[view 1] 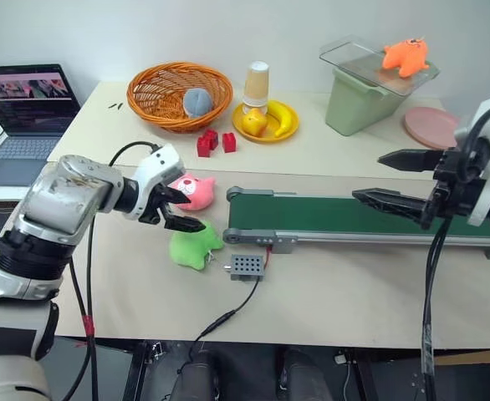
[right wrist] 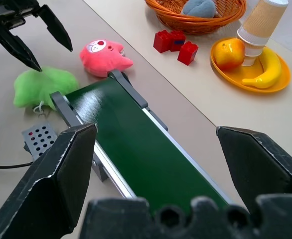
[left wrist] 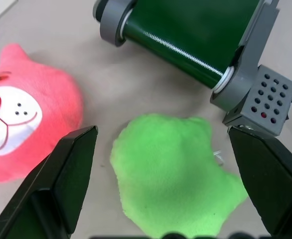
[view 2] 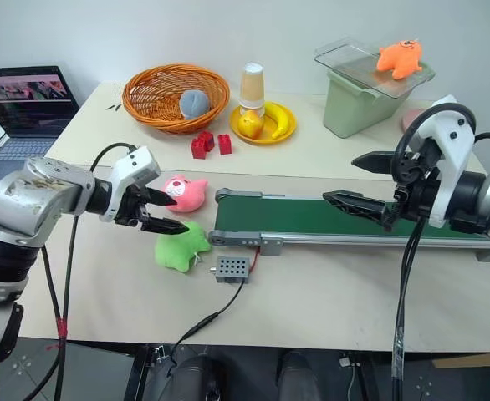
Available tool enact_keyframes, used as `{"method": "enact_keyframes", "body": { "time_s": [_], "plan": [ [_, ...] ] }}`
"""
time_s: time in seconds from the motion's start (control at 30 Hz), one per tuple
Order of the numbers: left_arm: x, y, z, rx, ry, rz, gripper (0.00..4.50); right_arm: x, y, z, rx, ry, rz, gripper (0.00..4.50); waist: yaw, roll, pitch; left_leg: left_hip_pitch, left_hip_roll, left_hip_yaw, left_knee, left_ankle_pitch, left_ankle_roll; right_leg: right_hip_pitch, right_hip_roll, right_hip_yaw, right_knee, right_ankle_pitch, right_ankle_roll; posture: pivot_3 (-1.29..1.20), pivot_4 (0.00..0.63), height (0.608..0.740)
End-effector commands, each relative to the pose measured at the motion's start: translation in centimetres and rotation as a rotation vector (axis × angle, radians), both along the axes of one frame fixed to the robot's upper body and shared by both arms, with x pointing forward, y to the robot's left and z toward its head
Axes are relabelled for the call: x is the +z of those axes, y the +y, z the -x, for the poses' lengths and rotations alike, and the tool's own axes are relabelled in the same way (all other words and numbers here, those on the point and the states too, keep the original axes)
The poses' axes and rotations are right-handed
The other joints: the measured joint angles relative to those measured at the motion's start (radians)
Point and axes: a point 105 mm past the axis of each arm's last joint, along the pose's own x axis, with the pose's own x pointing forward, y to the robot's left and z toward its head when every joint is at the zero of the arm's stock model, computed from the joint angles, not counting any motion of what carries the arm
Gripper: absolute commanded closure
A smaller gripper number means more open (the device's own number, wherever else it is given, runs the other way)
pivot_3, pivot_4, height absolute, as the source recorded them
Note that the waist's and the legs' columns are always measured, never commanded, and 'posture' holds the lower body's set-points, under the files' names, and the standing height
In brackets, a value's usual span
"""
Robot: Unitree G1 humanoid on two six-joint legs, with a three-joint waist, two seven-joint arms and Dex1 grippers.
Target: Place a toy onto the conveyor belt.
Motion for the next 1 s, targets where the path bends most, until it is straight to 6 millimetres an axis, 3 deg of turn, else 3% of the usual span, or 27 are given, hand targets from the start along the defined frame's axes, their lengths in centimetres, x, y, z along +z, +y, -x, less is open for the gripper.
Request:
{"method": "enact_keyframes", "body": {
  "time_s": [0.03, 0.2, 0.4, 0.5, 0.53, 0.83, 1.0],
  "plan": [
    [-0.6, -0.8, -0.1, 0.008, -0.008, -0.009, 0.02, 1.5, 0.0, 0.4, 0.0, -0.072, -0.01, 0.0, -0.001, 0.0, 0.0, 0.0, 0.0, 0.0, 0.0, 0.0, 0.0, 0.0, 0.0, 0.0, 0.0, 0.0, 0.0, 0.0, 0.15, 0.739],
    [-2.7, -1.7, -0.2, 0.009, 0.015, -0.034, 0.02, 1.5, 0.0, 0.4, -0.004, -0.076, -0.009, 0.0, -0.002, 0.0, 0.0, 0.0, 0.0, 0.0, 0.0, 0.0, 0.0, 0.0, 0.0, 0.0, 0.0, 0.0, 0.0, 0.0, 0.15, 0.739],
    [-3.4, -2.0, -0.4, 0.004, 0.005, -0.064, 0.02, 1.6, -0.1, 0.6, -0.016, -0.081, -0.008, 0.0, -0.002, 0.0, 0.0, 0.0, 0.0, 0.0, 0.0, 0.0, 0.0, 0.0, 0.0, 0.0, 0.0, 0.0, 0.0, 0.0, 0.15, 0.739],
    [-3.6, -1.7, -0.4, 0.004, 0.006, -0.08, 0.82, 1.5, -0.2, 0.7, -0.022, -0.08, -0.008, 0.0, -0.002, 0.0, 0.0, 0.0, 0.0, 0.0, 0.0, 0.0, 0.0, 0.0, 0.0, 0.0, 0.0, 0.0, 0.0, 0.0, 0.15, 0.739],
    [-3.7, -1.6, -0.4, 0.001, 0.004, -0.088, 1.33, 1.5, -0.2, 0.7, -0.023, -0.08, -0.008, 0.0, -0.002, 0.0, 0.0, 0.0, 0.0, 0.0, 0.0, 0.0, 0.0, 0.0, 0.0, 0.0, 0.0, 0.0, 0.0, 0.0, 0.15, 0.739],
    [-4.0, -1.3, -0.1, 0.009, 0.014, -0.099, 4.45, 1.6, -0.2, 0.6, -0.025, -0.087, -0.008, 0.0, -0.002, 0.0, 0.0, 0.0, 0.0, -0.001, 0.0, 0.0, 0.0, 0.0, 0.0, 0.0, 0.0, 0.0, 0.0, 0.0, 0.15, 0.739],
    [-3.2, -0.9, 0.0, 0.032, 0.02, -0.085, 4.45, 1.5, -0.2, 0.5, -0.022, -0.085, -0.008, 0.0, -0.003, 0.0, 0.0, 0.0, 0.0, -0.002, 0.0, 0.0, 0.0, 0.0, 0.0, 0.0, 0.0, 0.0, 0.0, 0.0, 0.15, 0.739]
  ]
}}
